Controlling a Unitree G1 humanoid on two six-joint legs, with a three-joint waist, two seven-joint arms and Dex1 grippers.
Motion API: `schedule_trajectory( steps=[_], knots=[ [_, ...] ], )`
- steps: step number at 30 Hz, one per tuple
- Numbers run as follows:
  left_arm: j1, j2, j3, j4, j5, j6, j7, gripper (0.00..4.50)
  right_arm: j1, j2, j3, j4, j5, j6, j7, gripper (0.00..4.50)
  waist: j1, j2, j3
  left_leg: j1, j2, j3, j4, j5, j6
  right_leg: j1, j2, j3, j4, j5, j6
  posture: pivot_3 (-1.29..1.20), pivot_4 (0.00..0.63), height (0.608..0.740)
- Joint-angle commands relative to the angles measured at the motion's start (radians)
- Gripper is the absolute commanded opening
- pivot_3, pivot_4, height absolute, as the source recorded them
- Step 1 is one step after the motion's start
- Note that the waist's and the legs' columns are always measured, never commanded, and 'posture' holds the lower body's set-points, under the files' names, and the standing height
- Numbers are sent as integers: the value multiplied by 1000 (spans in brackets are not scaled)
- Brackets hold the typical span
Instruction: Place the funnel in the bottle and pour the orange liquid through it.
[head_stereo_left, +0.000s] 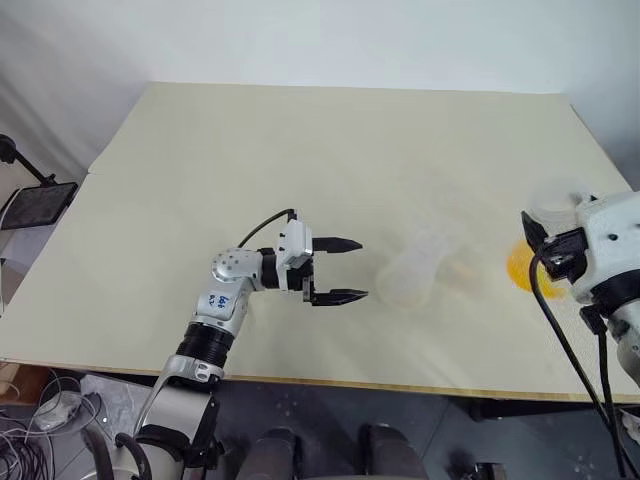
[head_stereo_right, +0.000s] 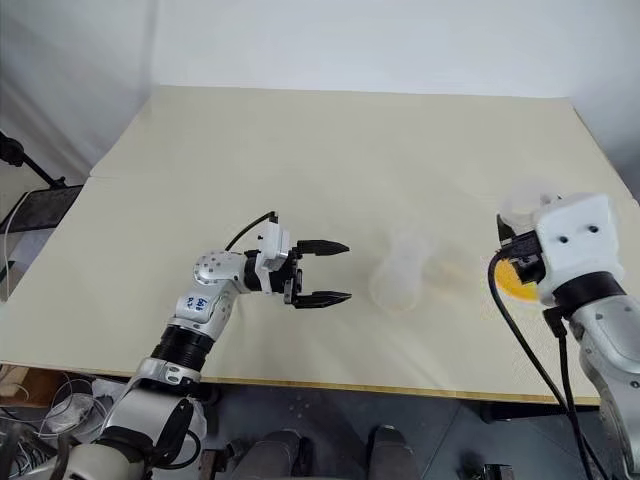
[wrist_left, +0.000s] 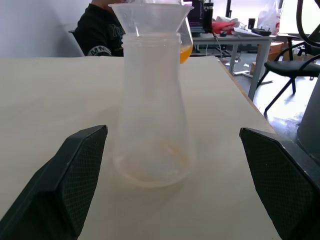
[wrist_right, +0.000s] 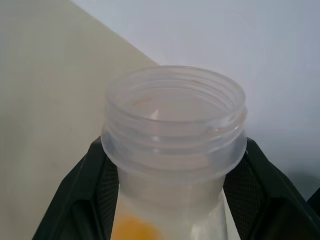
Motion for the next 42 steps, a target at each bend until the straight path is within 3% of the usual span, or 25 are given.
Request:
schedule_trajectory(
  steps=[1, 9, 19, 33, 42],
  knots=[
    [-27, 6, 10, -2, -14, -20, -15, 4500, -24, -60, 37, -87, -63, 31, 16, 2432, 0, -1, 0, 0, 0, 0, 0, 0, 0, 0, 0, 0, 0, 0, 0, 0, 150, 740],
    [-51, 0, 10, 36, -11, -36, -22, 4500, -152, -157, 280, -77, -198, 70, 27, 2432, -1, -1, 1, 0, 0, 0, 0, 0, 0, -1, -1, 0, -3, 0, 0, 0, 150, 740],
    [-58, 3, 14, 49, -11, -45, -20, 4500, -221, -242, 410, -31, -404, 40, 66, 2432, 0, -1, 1, -4, -1, 0, 0, 0, 0, -5, -1, -1, -3, 0, 0, 0, 150, 740],
    [-66, -1, 12, 54, -10, -46, -20, 4500, -238, -303, 481, 37, -654, -128, 188, 2432, 0, -2, 1, -6, -1, 3, 1, 0, 0, -11, 0, -4, 2, 0, 0, 0, 150, 740],
    [-73, -6, 11, 62, -10, -50, -17, 4500, -221, -275, 479, 71, -798, -253, 258, 2432, 0, -2, 1, -6, -1, 3, 1, 0, 0, -11, 0, -7, 3, 0, 0, 0, 150, 740]
  ],
)
